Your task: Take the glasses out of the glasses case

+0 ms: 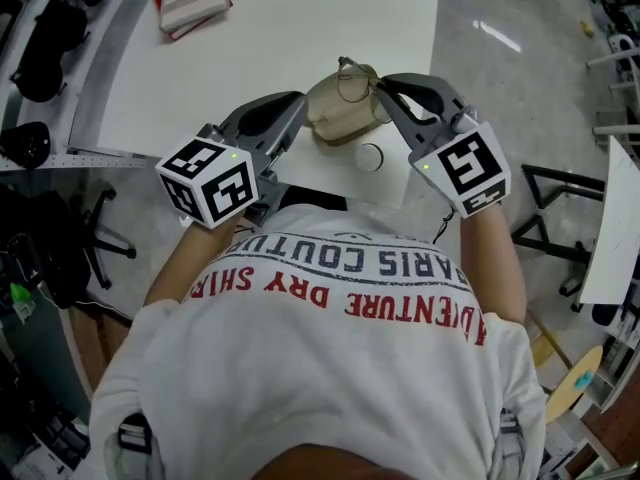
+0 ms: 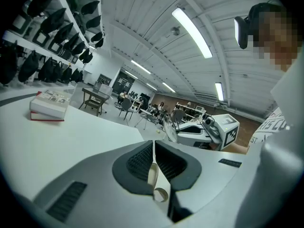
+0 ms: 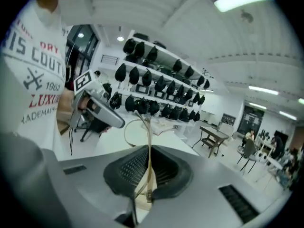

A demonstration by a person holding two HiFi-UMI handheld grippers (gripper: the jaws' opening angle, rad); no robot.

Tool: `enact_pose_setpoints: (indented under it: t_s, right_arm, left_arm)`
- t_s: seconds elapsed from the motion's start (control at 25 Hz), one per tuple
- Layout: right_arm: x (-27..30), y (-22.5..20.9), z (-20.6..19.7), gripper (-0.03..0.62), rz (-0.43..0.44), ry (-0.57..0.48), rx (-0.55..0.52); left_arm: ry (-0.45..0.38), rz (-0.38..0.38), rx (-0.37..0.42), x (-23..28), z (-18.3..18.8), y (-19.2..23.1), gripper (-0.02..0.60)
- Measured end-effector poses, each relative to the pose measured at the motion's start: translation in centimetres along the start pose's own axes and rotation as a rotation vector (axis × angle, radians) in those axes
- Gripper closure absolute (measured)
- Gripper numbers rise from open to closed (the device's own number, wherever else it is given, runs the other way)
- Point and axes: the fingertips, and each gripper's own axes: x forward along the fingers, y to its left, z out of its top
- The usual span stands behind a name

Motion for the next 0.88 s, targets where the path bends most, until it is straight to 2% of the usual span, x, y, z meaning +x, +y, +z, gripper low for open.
enact_pose_setpoints:
  t_s: [0.16,0.28,0.68,0.88]
  right_arm:
    - [-2.2,-0.1,0.4,0.562,-0.023,-0.104,0.201]
    - [-3.5,-0.1,0.5,0.562,-0.029,-0.166,0.305]
    - [-5.3,0.1,-1.1,0.562,-0.048,-0.254,0.500]
    - [-4.8,0.7,-1.9,0.562,-0.044,-0.263,0.528]
  left_arm:
    - [-0.013,-0.041,0.015,0.6,0.6,-1.6,0.546]
    - [-0.015,-0.062,0.024,0.7,0.6,-2.2,0.546]
    - [-0.002,-0.066,0.014,0.8,-0.4,-1.6,0.546]
    - [0.019,-0.069,0.002,1.0,-1.6,-1.0,0.546]
